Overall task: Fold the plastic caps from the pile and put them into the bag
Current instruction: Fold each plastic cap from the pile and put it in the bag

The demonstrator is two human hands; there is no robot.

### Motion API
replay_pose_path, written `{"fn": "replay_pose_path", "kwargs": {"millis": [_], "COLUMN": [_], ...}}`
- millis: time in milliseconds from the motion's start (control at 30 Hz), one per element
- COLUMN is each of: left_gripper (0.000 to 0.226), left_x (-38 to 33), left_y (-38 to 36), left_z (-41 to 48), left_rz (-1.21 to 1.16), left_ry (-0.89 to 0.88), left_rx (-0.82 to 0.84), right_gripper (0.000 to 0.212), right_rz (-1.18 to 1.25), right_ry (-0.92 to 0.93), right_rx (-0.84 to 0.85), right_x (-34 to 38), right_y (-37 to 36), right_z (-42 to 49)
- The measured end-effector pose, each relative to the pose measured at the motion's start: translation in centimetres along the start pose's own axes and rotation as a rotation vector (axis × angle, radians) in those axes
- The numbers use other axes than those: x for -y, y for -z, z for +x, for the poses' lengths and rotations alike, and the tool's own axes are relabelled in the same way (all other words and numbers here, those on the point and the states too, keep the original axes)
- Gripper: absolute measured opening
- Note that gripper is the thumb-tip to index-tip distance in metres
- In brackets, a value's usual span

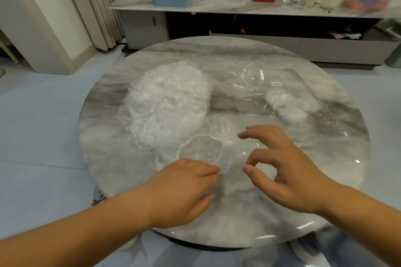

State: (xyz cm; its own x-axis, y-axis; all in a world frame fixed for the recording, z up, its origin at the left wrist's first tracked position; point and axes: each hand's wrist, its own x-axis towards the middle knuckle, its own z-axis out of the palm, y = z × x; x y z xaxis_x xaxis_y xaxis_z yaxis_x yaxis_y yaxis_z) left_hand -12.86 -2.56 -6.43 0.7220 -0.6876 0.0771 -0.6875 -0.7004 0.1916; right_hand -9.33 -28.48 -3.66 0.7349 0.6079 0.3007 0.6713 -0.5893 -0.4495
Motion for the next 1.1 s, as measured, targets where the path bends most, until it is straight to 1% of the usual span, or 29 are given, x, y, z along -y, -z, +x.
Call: {"fn": "replay_pose_path", "kwargs": {"millis": [100,200,267,367,467,533,600,667,733,800,867,900,1000,1100], "left_gripper": [0.036,0.035,0.037,0.037,0.028,0.024,0.025,0.028,0.028,0.022,0.016,0.015,0.022,0.036], "left_x": [-0.8,-1.1,-1.3,-1.3,-0.8,-0.6,-0.5,-0.4,-0.1,0.3,0.8,1.1,1.8,2.4], "left_y": [-0.7,-1.3,-1.6,-1.9,-1.9,-1.6,-1.5,-1.6,-1.5,-1.5,-1.4,-1.3,-1.1,-0.6], "left_z": [-0.2,-1.0,-1.5,-2.0,-2.1,-2.1,-2.1,-2.0,-1.6,-1.2,-0.8,-0.6,-0.2,0.0], "left_rz": [-0.062,-0.165,-0.249,-0.421,-0.586,-0.657,-0.684,-0.753,-0.82,-0.817,-0.792,-0.772,-0.705,-0.699], "left_ry": [-0.069,-0.093,-0.075,0.059,0.212,0.337,0.471,0.562,0.629,0.689,0.73,0.741,0.767,0.754], "left_rx": [0.063,0.054,0.024,-0.026,-0.103,-0.125,-0.145,-0.18,-0.194,-0.186,-0.178,-0.171,-0.127,-0.054], "right_gripper": [0.031,0.037,0.039,0.037,0.036,0.038,0.04,0.038,0.037,0.029,0.015,0.013,0.014,0.022], "right_rz": [0.0,0.056,0.092,0.11,0.121,0.178,0.27,0.347,0.37,0.359,0.316,0.28,0.179,0.114], "right_ry": [0.034,0.04,0.047,0.041,0.005,-0.074,-0.175,-0.265,-0.345,-0.408,-0.431,-0.43,-0.384,-0.363], "right_rx": [0.131,0.269,0.303,0.299,0.271,0.249,0.228,0.219,0.209,0.185,0.164,0.158,0.175,0.257], "right_x": [-0.1,-0.5,-0.7,-0.6,-0.6,-0.7,-0.7,-0.8,-1.0,-1.3,-1.5,-1.4,-1.4,-1.6], "right_y": [-0.7,-1.6,-1.8,-2.0,-2.2,-2.4,-2.4,-2.7,-3.1,-3.7,-4.1,-4.3,-4.6,-4.8], "right_z": [-1.8,-3.8,-4.7,-5.4,-5.3,-5.2,-4.8,-4.4,-4.0,-3.6,-3.1,-2.7,-2.1,-2.0]}}
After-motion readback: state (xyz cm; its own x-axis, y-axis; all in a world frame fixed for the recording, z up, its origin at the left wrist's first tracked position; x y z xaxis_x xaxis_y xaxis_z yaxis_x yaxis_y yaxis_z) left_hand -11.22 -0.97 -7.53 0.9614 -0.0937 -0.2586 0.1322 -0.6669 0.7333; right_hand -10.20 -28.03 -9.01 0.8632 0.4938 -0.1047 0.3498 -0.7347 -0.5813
